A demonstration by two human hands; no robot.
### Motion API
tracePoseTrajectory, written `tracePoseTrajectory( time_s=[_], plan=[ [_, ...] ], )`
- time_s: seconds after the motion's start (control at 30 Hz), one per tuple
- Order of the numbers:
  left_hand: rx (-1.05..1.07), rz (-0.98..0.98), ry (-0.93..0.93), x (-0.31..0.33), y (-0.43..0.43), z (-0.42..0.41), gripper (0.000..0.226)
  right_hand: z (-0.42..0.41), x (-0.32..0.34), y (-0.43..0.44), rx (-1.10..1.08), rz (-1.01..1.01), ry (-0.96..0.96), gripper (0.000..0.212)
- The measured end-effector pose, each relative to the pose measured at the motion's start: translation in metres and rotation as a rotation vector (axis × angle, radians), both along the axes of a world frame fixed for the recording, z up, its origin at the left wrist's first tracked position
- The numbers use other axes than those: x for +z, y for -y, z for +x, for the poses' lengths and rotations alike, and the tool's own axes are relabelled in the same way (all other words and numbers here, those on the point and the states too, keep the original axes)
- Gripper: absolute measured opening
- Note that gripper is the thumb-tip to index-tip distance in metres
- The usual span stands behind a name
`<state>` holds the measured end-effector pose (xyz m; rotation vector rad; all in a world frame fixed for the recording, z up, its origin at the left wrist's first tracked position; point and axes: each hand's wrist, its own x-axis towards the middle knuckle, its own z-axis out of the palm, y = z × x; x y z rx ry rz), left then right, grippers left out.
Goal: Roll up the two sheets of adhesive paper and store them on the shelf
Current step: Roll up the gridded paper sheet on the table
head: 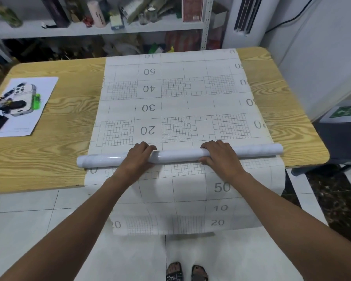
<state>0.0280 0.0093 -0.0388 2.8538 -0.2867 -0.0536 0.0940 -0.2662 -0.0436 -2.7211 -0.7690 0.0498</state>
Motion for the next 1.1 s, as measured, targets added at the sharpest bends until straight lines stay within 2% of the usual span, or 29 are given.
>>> tracePoseTrajectory(
  time_s=[0.33,0.5,0.67,0.87,0.97,1.1],
  plan=[
    [-0.023,0.05,0.031,-0.005,-0.002,-0.001,0.046,-0.001,-0.006,0.003,0.022,-0.053,0.065,0.032],
    [0.011,0.084,0.031,-0.005,-0.002,-0.001,0.052,-0.005,-0.009,0.004,0.028,-0.086,0.114,0.044],
    [0.024,0.034,0.007,-0.006,-0.001,-0.003,0.034,-0.008,-0.008,0.006,0.035,-0.051,0.113,0.054],
    [0.018,-0.013,-0.061,-0.004,-0.001,-0.002,0.035,-0.009,-0.008,0.01,0.058,-0.064,0.131,0.05],
    [0.006,-0.05,-0.034,-0.002,-0.003,-0.003,0.034,-0.009,-0.007,0.01,0.059,-0.069,0.139,0.051],
    [-0.039,-0.001,0.007,0.0,-0.003,-0.004,0.028,-0.009,-0.004,0.01,0.05,-0.076,0.13,0.052]
  ],
)
